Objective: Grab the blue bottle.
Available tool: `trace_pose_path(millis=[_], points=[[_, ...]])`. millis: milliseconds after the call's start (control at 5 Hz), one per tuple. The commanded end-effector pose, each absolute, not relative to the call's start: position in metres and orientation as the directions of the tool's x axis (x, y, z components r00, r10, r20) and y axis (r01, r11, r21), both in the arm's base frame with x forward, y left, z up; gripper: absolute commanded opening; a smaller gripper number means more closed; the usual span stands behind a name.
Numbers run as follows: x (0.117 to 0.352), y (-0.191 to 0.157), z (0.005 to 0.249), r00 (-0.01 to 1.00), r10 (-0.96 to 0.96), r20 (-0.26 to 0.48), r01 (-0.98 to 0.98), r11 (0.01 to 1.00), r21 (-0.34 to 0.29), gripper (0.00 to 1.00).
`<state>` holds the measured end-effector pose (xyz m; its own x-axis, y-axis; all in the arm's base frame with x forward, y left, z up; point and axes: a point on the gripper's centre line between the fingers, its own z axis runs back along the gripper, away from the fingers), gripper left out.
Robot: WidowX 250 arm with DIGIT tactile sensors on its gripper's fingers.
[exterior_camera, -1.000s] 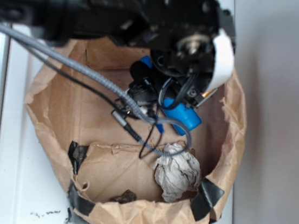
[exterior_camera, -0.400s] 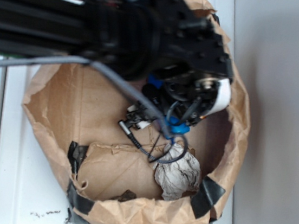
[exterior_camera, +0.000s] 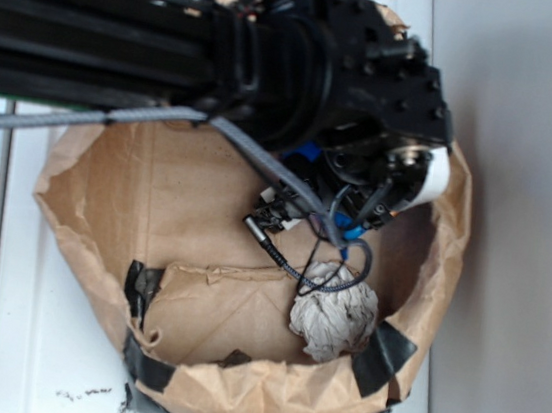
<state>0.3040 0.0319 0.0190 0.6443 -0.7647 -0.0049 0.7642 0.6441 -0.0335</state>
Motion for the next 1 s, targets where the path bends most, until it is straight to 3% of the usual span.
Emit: trace_pose_path(millis=[0,200,400,600,800], points=[[0.282,0.028,0.091,0.654,-0.741,0.151,0.745,0.666,0.041,0.0],[0.266,0.031,0.134,0.747,-0.635,0.198,0.643,0.765,0.026,0.0],[0.252,0.032,0.152,0.866,-0.476,0.155,0.485,0.874,-0.024,0.0],[0.245,0.03,0.155,0.91,-0.395,0.127,0.399,0.917,-0.005,0.0],[0.246,0.025,0.149,0.926,-0.368,0.086,0.362,0.929,0.078,0.0]])
